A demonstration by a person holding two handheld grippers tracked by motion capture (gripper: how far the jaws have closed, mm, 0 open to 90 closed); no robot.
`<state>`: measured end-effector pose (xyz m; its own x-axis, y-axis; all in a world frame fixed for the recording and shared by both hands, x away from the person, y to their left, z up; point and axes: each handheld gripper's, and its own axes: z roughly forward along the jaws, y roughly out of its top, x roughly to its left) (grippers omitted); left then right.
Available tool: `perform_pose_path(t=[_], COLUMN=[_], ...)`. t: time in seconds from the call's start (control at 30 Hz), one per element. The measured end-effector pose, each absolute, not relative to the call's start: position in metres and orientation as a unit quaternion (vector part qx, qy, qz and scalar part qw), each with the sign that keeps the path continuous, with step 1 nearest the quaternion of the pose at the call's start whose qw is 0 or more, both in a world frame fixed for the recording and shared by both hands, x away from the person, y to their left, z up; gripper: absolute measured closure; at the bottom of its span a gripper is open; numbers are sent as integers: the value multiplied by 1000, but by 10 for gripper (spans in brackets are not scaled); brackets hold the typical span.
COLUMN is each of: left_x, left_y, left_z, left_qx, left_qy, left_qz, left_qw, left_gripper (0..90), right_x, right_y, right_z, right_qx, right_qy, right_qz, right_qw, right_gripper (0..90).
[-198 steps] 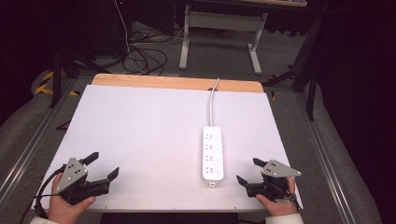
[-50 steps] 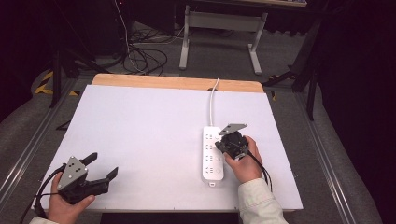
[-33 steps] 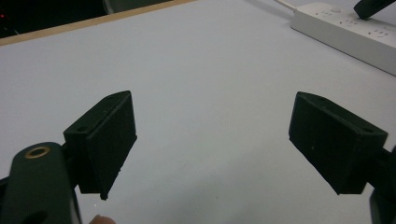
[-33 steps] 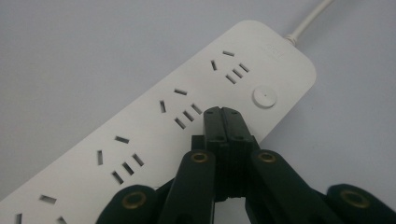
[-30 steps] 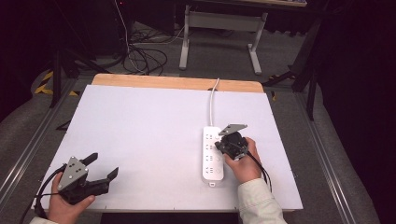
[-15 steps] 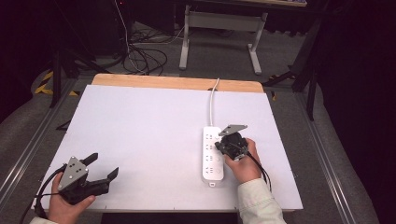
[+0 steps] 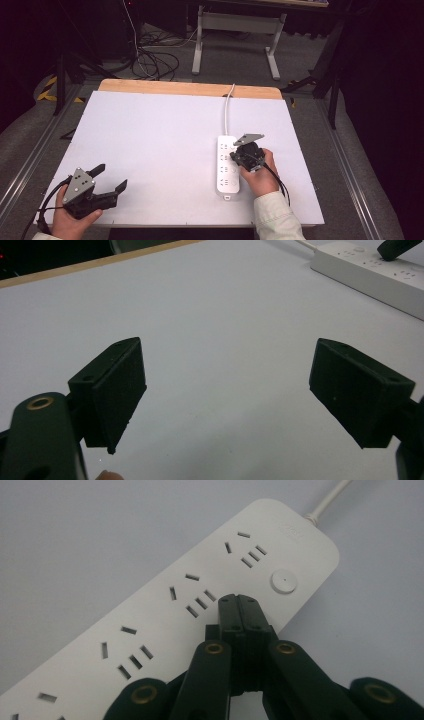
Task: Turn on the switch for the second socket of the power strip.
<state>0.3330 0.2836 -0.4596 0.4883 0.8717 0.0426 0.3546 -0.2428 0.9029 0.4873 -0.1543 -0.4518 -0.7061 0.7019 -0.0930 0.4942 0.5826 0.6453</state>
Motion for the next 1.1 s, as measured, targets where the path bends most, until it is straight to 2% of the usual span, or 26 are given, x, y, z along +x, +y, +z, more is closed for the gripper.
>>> perform_pose_path(t=[1.1], left_x=[334], left_y=[284], left_z=[-459], left_qx=[734], left_qy=[419], left_qz=[284], left_qw=[452], left_gripper=[155], right_x=[467], right_y=[-160], right_z=[-421], right_qx=[321], right_qy=[848], right_qz=[373], right_qw=[198], right_gripper=[900])
